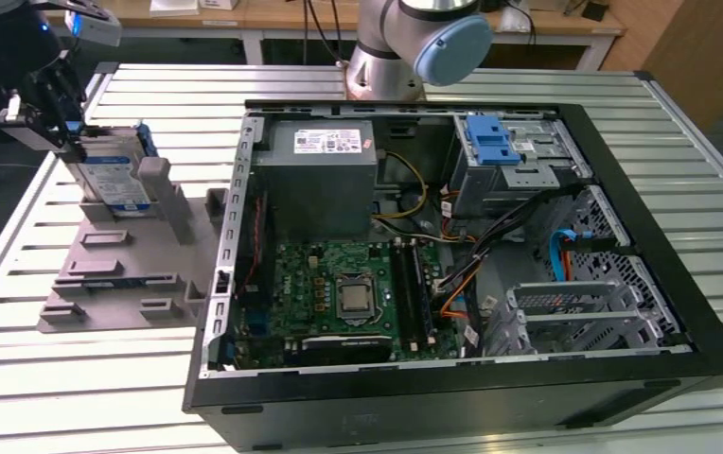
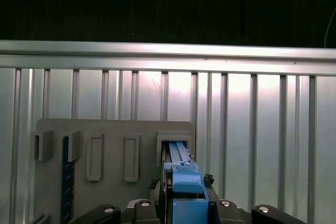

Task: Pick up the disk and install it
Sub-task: 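Pick up the disk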

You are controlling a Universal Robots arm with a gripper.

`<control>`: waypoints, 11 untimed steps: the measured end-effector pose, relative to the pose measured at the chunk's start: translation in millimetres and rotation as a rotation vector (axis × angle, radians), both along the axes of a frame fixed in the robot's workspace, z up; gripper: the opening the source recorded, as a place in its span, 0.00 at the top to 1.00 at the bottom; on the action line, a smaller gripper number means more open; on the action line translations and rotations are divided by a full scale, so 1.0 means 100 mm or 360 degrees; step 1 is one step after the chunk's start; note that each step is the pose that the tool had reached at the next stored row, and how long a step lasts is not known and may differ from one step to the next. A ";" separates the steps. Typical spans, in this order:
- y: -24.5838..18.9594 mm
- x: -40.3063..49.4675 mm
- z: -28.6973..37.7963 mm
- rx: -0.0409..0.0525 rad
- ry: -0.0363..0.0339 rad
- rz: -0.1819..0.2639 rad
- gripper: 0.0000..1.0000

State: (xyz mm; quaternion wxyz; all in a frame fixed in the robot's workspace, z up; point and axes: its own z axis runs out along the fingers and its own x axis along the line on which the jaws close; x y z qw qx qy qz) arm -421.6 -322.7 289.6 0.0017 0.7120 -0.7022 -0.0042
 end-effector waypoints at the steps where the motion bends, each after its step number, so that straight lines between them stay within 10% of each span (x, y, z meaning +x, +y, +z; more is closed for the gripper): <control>1: 0.000 0.000 0.000 0.0000 0.0000 0.0000 0.58; 11: 0.000 0.000 -0.002 0.0000 0.0000 0.0000 0.64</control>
